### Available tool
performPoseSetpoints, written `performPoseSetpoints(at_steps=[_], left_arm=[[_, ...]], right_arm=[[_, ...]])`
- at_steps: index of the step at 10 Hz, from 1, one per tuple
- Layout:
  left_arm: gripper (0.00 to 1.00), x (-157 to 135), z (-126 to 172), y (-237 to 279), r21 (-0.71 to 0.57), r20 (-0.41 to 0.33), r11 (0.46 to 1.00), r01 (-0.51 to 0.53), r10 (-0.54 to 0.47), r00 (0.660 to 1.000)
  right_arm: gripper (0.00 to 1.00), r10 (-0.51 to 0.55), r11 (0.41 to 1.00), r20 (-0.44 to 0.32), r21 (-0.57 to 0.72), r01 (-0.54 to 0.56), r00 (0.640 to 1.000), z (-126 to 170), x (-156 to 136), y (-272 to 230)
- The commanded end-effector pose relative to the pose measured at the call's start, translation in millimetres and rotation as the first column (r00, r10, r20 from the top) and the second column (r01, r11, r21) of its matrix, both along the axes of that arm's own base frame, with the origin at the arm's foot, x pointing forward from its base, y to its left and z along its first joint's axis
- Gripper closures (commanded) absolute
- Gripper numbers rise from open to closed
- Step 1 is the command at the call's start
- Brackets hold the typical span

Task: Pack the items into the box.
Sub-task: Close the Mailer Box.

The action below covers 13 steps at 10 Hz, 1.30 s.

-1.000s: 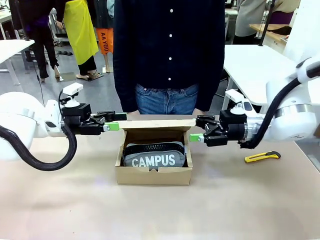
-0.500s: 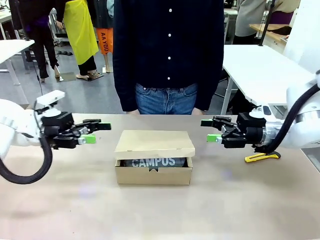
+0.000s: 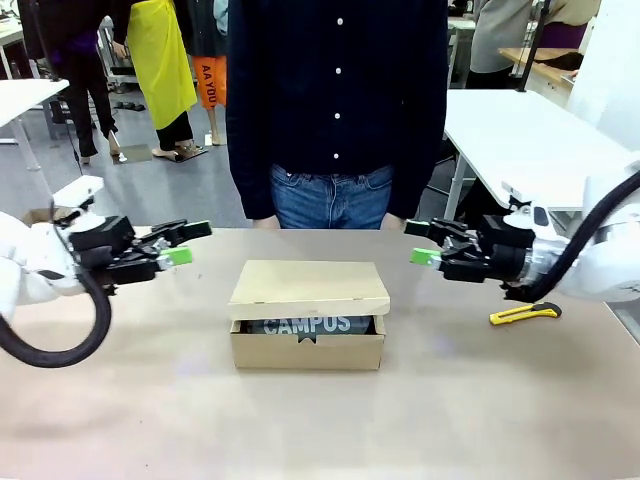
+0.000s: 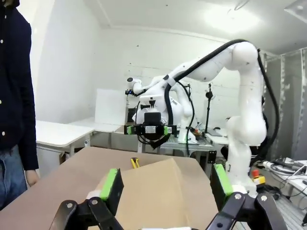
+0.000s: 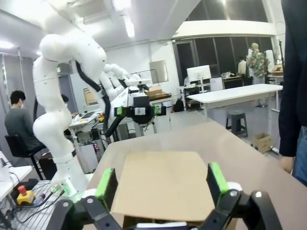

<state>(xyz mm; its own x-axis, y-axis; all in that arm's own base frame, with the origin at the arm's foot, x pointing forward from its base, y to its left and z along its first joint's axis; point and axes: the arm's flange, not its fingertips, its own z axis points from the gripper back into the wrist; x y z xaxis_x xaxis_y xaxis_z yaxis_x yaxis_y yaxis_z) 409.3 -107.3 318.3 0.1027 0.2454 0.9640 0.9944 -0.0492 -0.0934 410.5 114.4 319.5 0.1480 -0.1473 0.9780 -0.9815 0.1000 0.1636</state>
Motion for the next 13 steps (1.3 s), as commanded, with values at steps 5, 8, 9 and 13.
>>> performPoseSetpoints(at_steps=[5, 8, 9, 13], left_arm=[[0.04, 23, -18, -79, 0.248, 0.068, 0.967, -0.057, 0.041, 0.997], [0.04, 21, -31, -79, 0.292, 0.059, 0.955, -0.046, 0.030, 0.998], [0.04, 17, -37, -77, 0.329, 0.074, 0.944, -0.025, 0.001, 0.997], [0.04, 6, -58, -70, 0.380, 0.084, 0.923, 0.055, -0.094, 0.992]], right_arm=[[0.00, -0.011, 0.990, -0.002, -0.142, 0.010, 1.000, -33, 14, 65], [0.00, 0.040, 0.966, 0.015, -0.256, -0.035, 0.999, -48, 4, 64], [0.00, 0.051, 0.963, 0.024, -0.267, -0.043, 0.998, -48, 1, 61], [0.00, 0.096, 0.954, 0.034, -0.289, -0.083, 0.995, -52, 0, 64]])
